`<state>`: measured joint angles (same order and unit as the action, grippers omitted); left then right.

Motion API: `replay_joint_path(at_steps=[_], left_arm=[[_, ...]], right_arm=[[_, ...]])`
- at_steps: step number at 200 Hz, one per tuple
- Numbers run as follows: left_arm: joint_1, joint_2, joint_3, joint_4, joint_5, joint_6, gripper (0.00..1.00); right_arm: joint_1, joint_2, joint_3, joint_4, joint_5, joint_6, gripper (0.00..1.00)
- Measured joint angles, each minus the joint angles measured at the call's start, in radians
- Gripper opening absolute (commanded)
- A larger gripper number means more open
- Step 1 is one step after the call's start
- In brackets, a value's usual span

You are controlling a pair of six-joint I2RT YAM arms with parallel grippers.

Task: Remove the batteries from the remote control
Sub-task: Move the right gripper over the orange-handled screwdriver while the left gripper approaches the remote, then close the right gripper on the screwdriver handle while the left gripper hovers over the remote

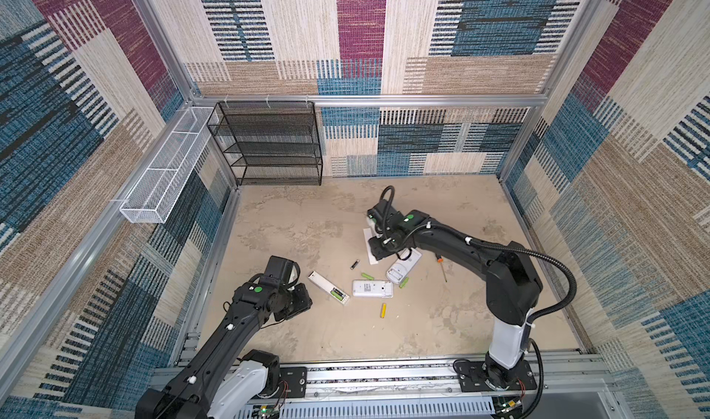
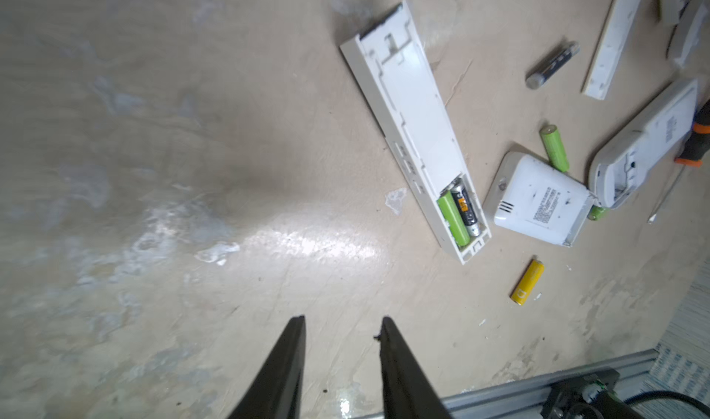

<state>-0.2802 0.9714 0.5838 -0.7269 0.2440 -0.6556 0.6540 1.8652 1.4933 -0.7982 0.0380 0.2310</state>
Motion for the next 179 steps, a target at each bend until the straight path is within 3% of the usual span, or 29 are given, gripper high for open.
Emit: replay_joint_path(at_steps=[31,63,112,179], left_arm=[[-0.026,0.093,-0.06,0.156,0.073,-0.056,0.27],[-0.032,0.222,-0.072,0.327,0.125,-0.084,0.27],[-0.029,0.435,0.041,0.441,0.153,-0.076,0.27],[-0.024,0.494,0.11,0.468,0.151,-0.042,0.28]], right_arm=[[-0.298,-0.095,-0.14,0.044,0.023,-0.011,0.51],[-0.47,-0.129,-0.215,0.08,-0.002,-0.01,0.52],[-0.496,-0.089,-0.269,0.123,-0.021,0.023,0.51],[-0.495,-0.041,-0.274,0.162,-0.1,0.049,0.48]])
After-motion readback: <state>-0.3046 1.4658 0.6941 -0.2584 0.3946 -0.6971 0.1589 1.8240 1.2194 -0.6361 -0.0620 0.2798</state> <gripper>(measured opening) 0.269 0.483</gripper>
